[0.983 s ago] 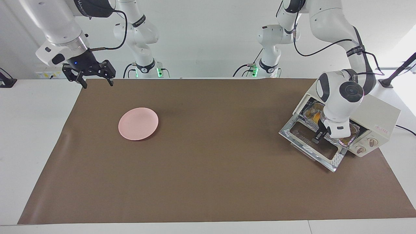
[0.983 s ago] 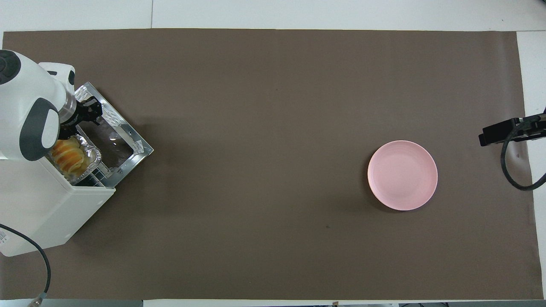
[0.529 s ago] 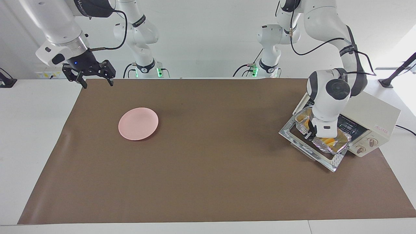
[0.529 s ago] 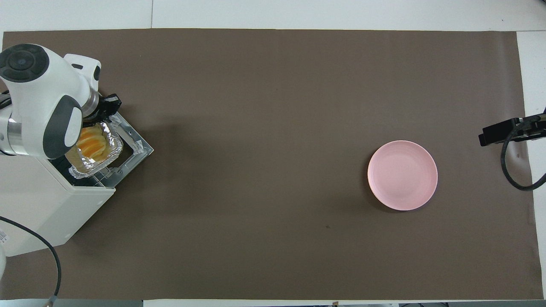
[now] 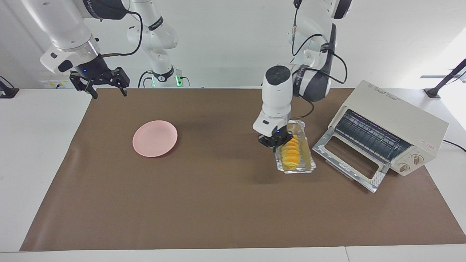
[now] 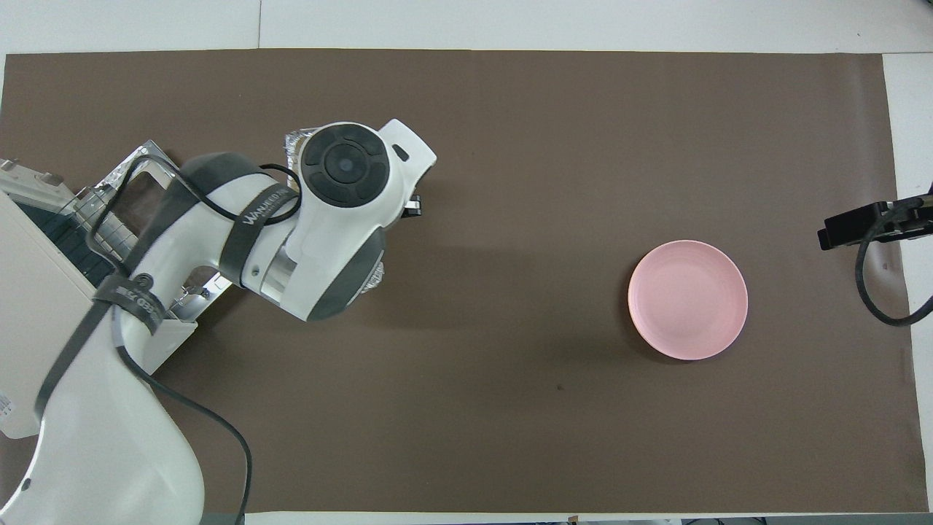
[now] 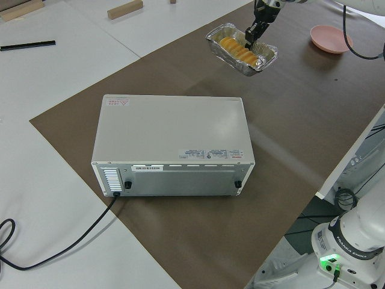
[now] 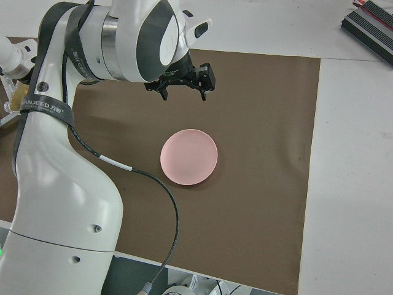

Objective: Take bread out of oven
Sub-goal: 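Pull the foil tray out of the oven with the left gripper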

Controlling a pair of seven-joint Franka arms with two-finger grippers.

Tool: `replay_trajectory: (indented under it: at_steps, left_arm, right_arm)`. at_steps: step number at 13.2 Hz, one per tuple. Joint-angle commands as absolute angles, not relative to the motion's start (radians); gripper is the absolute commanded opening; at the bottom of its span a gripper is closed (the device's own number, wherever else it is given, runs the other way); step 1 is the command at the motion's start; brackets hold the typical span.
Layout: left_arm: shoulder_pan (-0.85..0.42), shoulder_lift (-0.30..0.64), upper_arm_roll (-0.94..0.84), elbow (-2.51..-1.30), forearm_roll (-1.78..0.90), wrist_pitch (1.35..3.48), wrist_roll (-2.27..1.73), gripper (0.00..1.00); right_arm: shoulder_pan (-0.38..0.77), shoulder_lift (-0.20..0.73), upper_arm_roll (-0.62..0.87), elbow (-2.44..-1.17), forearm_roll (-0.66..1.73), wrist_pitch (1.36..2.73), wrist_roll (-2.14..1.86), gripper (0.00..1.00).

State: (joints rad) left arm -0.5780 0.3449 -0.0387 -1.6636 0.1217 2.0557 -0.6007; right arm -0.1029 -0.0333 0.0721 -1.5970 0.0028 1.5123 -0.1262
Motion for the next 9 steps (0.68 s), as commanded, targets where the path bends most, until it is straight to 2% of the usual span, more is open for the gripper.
replay_trajectory:
  at_steps: [1,7,8,9]
  left_arm:
    - [-0.624,0.454,-0.021,-1.608,0.034,2.118,-0.546,0.00]
    - [-0.655,0.491,-0.023,-1.621,-0.014,2.155,-0.548,0.00]
    - [-0.653,0.489,-0.023,-1.629,-0.015,2.158,-0.548,0.25]
    - [-0.650,0.489,-0.021,-1.628,-0.015,2.152,-0.551,0.38]
  right_arm:
    - [-0.117,-0.063,0.083,-1.629,-0.009,1.516,-0.141,1.00]
    - [-0.117,-0.063,0.083,-1.629,-0.009,1.514,-0.150,1.00]
    - [-0.117,-0.063,0.083,-1.629,-0.009,1.508,-0.150,1.00]
    - [-0.114,-0.063,0.084,-1.629,-0.009,1.499,-0.149,1.00]
